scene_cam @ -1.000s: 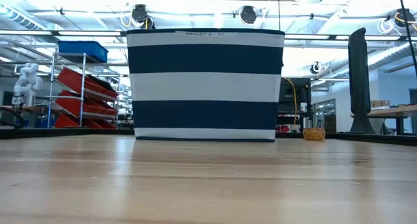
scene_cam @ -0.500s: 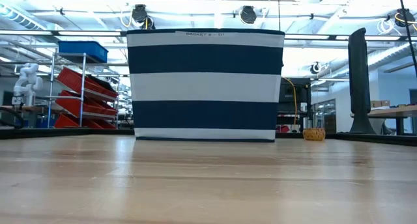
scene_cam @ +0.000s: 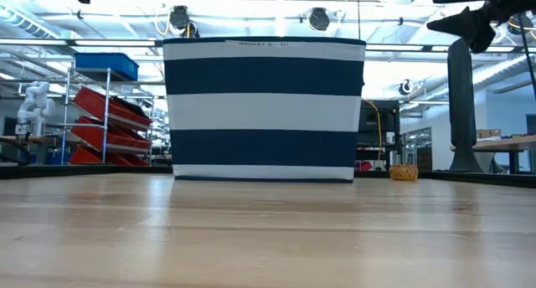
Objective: Sort clothes
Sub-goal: Return to Home Position
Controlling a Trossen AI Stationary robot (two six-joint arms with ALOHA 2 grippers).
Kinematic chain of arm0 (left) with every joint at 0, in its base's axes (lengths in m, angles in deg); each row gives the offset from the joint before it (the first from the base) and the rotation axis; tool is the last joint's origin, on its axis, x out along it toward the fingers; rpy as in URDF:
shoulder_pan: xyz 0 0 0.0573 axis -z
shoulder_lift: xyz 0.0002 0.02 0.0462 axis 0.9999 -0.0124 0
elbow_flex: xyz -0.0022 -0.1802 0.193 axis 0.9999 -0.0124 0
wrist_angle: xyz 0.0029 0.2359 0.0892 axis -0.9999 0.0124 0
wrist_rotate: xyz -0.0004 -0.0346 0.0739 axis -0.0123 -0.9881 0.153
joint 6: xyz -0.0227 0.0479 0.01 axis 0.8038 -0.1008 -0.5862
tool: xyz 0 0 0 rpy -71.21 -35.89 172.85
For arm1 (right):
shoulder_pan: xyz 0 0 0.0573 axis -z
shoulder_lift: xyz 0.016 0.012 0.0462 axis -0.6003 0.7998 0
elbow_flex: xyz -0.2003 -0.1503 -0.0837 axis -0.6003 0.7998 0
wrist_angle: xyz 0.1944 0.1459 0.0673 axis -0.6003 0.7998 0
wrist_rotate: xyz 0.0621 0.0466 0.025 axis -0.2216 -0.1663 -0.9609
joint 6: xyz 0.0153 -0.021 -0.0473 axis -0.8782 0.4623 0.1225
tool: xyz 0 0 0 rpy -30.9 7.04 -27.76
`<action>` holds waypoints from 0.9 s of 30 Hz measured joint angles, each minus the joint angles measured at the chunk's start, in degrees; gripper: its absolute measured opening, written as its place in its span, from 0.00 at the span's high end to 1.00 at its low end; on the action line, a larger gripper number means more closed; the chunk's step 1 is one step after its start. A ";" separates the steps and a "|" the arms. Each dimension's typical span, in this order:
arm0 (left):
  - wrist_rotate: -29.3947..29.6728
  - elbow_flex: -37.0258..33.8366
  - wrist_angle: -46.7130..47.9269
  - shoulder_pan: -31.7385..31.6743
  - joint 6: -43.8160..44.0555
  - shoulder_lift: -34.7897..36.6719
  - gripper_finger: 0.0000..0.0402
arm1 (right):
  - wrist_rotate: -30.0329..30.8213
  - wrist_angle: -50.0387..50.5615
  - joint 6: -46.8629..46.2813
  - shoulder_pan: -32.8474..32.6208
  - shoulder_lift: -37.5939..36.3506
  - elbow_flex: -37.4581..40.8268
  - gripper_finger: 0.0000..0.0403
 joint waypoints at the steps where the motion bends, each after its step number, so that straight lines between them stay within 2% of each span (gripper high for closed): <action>1: 0.00 -0.97 -0.15 0.00 -0.23 0.04 0.61 | -1.68 -1.13 -0.12 0.00 -0.91 1.80 0.39; 7: -0.36 -5.19 -3.14 -0.01 0.67 0.72 0.61 | -12.85 -13.94 3.29 0.00 -4.75 11.67 0.39; 10: -2.88 -7.82 -5.96 0.01 1.22 3.35 0.61 | -15.06 -19.56 4.53 0.00 -6.41 16.24 0.39; 15: -2.96 -13.03 -7.18 -0.01 2.97 9.13 0.61 | -15.32 -22.25 3.99 0.00 -9.17 22.49 0.39; 19: -5.05 -16.48 -11.84 -0.05 4.85 8.57 0.61 | -13.51 -23.84 4.08 0.00 -10.55 25.07 0.39; 22: -8.65 -20.31 -16.53 -0.05 6.68 8.45 0.61 | -12.23 -30.62 4.97 0.00 -10.73 27.69 0.39; 25: -9.82 -24.29 -19.75 -0.05 9.77 8.40 0.61 | -12.29 -37.53 5.90 0.00 -10.73 30.72 0.39; 27: -10.99 -26.90 -22.93 -0.04 11.84 8.42 0.61 | -12.58 -37.48 4.93 0.00 -10.48 30.86 0.39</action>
